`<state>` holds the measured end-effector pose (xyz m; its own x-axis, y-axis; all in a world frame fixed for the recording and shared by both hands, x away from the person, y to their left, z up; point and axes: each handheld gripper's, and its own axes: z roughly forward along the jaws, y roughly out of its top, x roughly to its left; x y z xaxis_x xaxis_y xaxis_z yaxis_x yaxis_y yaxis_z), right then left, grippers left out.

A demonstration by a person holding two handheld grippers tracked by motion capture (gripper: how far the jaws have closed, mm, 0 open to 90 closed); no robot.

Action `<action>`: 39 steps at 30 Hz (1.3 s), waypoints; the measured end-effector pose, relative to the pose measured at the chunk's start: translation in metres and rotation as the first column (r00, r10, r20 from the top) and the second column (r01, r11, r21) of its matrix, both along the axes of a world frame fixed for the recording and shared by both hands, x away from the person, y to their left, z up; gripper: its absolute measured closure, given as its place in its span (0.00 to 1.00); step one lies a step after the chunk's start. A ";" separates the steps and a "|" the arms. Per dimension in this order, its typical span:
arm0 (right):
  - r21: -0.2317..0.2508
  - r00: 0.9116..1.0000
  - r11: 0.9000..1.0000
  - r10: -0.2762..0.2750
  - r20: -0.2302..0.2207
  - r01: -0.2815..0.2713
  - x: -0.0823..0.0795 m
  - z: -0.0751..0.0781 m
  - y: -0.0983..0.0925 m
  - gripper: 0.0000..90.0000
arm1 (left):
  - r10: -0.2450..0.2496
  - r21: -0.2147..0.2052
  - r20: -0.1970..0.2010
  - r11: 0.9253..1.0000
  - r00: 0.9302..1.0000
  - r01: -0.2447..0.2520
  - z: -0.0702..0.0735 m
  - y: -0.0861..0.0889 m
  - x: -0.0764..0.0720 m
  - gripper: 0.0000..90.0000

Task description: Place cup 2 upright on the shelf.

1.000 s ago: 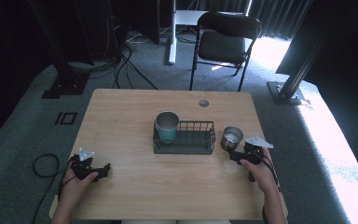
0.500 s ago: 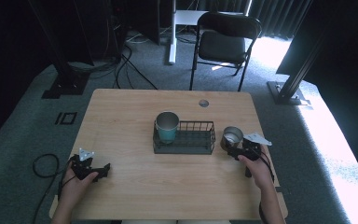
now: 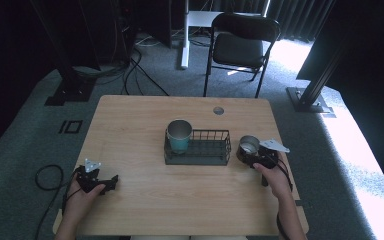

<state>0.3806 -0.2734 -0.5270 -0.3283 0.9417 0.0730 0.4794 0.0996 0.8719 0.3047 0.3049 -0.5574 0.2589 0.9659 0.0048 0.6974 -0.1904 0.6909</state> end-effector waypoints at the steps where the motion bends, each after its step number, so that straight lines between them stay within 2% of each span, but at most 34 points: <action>1: -0.001 1.000 1.000 0.000 0.001 0.000 0.001 0.000 0.000 0.14 | 0.000 0.000 0.000 1.000 1.000 0.000 0.000 0.000 0.000 0.03; 10: -0.009 1.000 1.000 0.005 0.024 -0.005 0.007 0.001 0.004 0.13 | 0.000 0.000 0.000 1.000 1.000 0.000 0.000 0.000 0.000 0.03; 23: -0.028 1.000 0.999 -0.025 0.018 0.025 0.011 0.002 0.006 0.15 | 0.000 0.000 0.000 1.000 1.000 0.000 0.000 0.000 0.000 0.03; 31: 0.003 0.999 0.999 -0.042 0.017 0.042 0.011 0.013 -0.003 0.15 | 0.000 0.000 0.000 1.000 1.000 0.000 0.000 0.000 0.000 0.03; 39: 0.005 0.999 0.999 -0.049 0.024 0.049 0.009 0.024 -0.008 0.15 | 0.001 -0.001 0.000 1.000 1.000 -0.001 0.000 0.000 0.000 0.03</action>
<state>0.3898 -0.2813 -0.5033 -0.2834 0.9565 0.0699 0.4627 0.0725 0.8836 0.3047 0.3048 -0.5574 0.2583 0.9660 0.0041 0.6974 -0.1894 0.6912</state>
